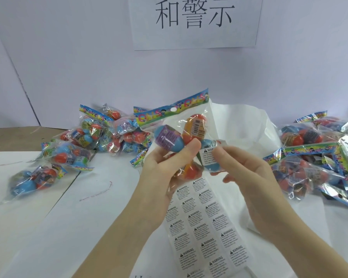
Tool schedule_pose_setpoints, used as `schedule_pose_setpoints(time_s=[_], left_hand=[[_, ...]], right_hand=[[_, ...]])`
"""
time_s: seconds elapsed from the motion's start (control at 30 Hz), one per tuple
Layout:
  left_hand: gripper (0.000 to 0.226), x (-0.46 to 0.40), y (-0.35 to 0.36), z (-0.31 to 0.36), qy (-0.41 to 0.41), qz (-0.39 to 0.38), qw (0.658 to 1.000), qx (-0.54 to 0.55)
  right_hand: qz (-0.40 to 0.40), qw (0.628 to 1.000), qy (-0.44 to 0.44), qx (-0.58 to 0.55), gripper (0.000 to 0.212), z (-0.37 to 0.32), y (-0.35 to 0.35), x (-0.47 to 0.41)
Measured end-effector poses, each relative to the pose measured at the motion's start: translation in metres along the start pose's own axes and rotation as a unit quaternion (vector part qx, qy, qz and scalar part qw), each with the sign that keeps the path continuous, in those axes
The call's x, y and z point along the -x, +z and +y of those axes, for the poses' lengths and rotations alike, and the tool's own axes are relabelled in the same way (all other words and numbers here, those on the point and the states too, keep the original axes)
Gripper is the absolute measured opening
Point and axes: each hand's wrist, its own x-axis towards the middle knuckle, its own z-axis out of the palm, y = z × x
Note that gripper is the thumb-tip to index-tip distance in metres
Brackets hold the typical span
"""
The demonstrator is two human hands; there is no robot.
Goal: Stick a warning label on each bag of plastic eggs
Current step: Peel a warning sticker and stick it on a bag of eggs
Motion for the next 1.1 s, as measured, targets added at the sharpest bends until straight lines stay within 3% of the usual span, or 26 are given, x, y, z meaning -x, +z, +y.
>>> schedule_pose_setpoints(time_s=[0.1,0.33,0.5,0.6,0.87,1.1], left_hand=[[0.056,-0.0005,-0.0005,-0.0008,0.008,0.013,0.998,-0.057],[0.040,-0.0008,0.0014,-0.0017,0.002,0.047,0.988,-0.149],[0.030,-0.0002,0.0011,0.0000,0.007,0.027,0.990,-0.136],[0.028,-0.0001,0.0022,-0.0008,0.026,0.035,0.990,-0.135],[0.037,-0.0014,0.0010,-0.0058,0.020,0.034,0.992,-0.124],[0.018,-0.0032,-0.0014,-0.0068,0.013,0.030,0.994,-0.107]], right_hand=[[-0.019,1.000,-0.005,-0.013,0.030,-0.0002,0.0001,0.0012],[0.034,0.999,-0.014,-0.038,0.026,0.0054,0.0007,0.0005],[0.039,0.997,-0.016,-0.071,0.028,0.0041,0.0020,0.0002],[0.029,0.998,-0.036,-0.032,0.023,0.0019,0.0020,0.0009],[0.052,0.997,-0.054,-0.035,0.025,0.0034,0.0022,0.0017],[0.052,0.996,-0.050,-0.049,0.025,0.0037,0.0033,0.0012]])
